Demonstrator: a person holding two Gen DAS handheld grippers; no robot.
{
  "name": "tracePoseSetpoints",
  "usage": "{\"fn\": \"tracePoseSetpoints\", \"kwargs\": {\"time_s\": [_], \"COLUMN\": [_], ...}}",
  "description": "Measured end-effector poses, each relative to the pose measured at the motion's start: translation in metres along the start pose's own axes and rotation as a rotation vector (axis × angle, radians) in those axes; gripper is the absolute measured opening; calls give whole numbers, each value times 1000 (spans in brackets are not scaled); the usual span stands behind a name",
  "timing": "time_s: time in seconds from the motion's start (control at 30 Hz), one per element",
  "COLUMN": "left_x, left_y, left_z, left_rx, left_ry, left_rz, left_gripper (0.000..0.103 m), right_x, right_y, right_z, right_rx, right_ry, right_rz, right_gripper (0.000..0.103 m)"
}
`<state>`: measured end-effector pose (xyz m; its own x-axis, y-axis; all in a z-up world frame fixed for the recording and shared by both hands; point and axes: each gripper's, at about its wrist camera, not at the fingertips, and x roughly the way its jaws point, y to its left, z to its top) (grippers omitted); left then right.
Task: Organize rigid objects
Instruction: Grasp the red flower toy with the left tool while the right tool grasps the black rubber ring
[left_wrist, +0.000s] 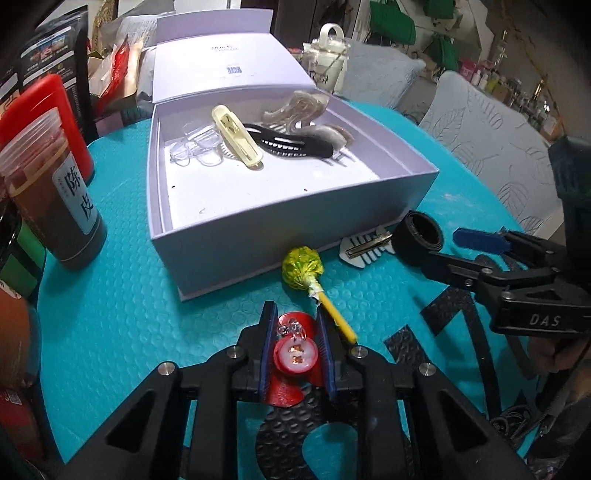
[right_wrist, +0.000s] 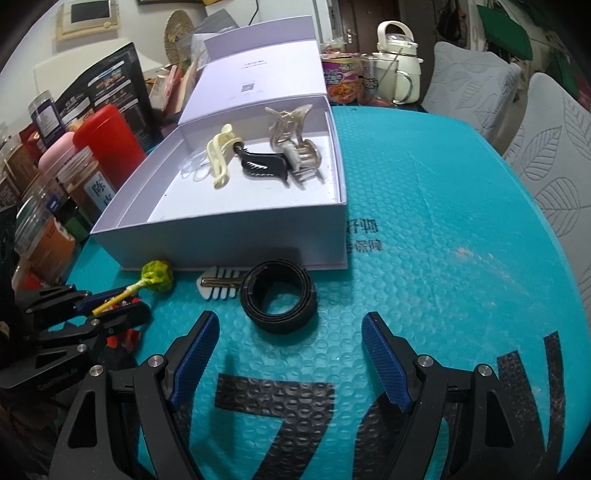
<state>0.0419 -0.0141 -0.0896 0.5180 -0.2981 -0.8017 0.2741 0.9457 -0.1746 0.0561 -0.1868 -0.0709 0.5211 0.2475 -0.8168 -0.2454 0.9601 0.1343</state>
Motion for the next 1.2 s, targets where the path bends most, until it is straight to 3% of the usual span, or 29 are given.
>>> {"fn": "tracePoseSetpoints", "kwargs": {"time_s": [0.23, 0.5, 0.8, 1.2], "left_x": [-3, -10, -28, -36], "left_y": [-6, -4, -3, 0], "left_z": [-7, -21, -14, -10], "left_rx": [30, -19, -33, -55], "left_ry": [30, -41, -94, -105], "left_rz": [45, 28, 23, 12], "left_gripper": [22, 20, 20, 20], "right_x": [-4, -8, -3, 16], "right_y": [0, 0, 5, 7], "right_z": [-1, -5, -4, 6], "right_rx": [5, 5, -9, -8], "right_ry": [-7, -15, -16, -8], "right_rz": [2, 5, -1, 4], "right_gripper": [80, 80, 79, 55]}}
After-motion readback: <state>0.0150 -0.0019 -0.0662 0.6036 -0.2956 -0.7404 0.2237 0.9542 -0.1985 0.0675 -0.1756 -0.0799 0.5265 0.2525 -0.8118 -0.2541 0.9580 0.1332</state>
